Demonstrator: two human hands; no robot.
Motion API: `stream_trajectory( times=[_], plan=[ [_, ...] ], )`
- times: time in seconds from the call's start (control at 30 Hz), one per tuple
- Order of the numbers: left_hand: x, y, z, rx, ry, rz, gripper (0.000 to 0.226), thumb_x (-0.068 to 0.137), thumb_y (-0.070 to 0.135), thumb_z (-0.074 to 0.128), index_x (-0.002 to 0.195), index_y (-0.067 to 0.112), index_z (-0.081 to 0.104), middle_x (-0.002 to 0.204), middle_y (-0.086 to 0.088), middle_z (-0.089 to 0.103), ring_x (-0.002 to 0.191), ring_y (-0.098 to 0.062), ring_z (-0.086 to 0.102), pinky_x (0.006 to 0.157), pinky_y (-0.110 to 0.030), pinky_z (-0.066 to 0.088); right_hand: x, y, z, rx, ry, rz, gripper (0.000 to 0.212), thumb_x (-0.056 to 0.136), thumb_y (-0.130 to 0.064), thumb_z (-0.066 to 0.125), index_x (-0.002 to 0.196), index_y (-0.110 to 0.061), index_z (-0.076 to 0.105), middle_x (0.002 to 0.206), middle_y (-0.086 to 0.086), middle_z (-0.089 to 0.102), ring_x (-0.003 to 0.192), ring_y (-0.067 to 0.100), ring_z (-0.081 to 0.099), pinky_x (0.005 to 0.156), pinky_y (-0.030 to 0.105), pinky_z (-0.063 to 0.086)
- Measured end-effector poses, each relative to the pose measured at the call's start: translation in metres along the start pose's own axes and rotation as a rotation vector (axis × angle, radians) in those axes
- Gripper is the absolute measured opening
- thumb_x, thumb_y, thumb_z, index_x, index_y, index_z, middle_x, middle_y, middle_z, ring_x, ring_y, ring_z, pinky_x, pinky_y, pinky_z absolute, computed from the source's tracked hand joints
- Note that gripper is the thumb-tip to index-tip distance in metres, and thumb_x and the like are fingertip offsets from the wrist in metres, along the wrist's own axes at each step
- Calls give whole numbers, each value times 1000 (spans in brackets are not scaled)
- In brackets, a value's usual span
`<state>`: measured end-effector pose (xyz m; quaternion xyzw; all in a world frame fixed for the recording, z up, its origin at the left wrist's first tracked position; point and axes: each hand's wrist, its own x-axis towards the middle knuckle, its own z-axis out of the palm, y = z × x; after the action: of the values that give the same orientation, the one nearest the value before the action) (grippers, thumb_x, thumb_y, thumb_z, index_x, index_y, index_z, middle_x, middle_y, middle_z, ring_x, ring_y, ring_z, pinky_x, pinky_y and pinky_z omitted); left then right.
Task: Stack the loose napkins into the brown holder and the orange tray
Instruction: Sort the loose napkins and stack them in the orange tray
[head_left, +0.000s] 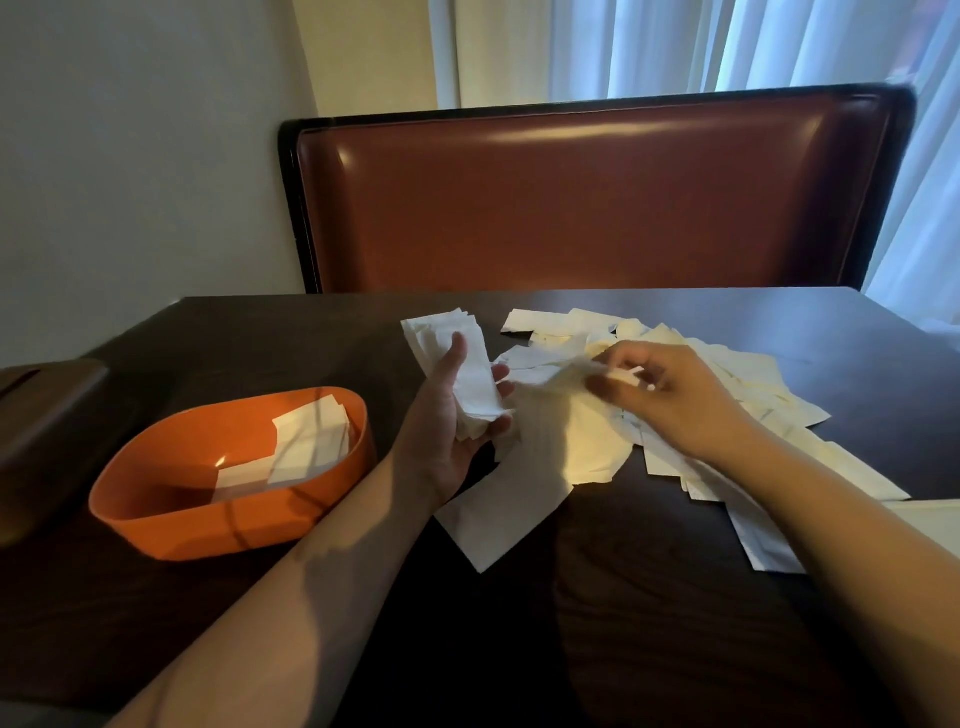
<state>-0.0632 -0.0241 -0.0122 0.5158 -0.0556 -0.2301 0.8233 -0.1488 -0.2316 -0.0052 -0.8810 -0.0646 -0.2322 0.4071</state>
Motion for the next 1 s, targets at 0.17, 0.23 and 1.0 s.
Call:
stream_trajectory(
  times=[0.17, 0.23, 1.0],
  plan=[
    [1, 2, 1, 46, -22, 26, 37, 91, 54, 54, 106, 21, 60, 111, -12, 71, 113, -33, 64, 108, -55, 42, -2, -15, -9, 524, 106, 176, 13, 93, -18, 64, 99, -16, 75, 89, 6, 75, 77, 20, 68, 74, 30, 54],
    [-1, 3, 2, 36, -64, 44, 34, 96, 51, 50, 105, 20, 60, 103, -10, 70, 111, -34, 63, 108, -55, 42, -3, -22, -14, 755, 60, 211, 18, 90, -16, 63, 102, -13, 75, 95, 13, 75, 82, 24, 71, 75, 33, 58],
    [-17, -3, 3, 125, -419, -164, 32, 80, 27, 61, 110, 15, 60, 90, -6, 73, 88, -23, 66, 59, -30, 47, -2, -31, 25, 294, 182, 157, 27, 88, -34, 70, 108, -16, 71, 94, 0, 72, 86, 12, 67, 78, 29, 57]
  ],
)
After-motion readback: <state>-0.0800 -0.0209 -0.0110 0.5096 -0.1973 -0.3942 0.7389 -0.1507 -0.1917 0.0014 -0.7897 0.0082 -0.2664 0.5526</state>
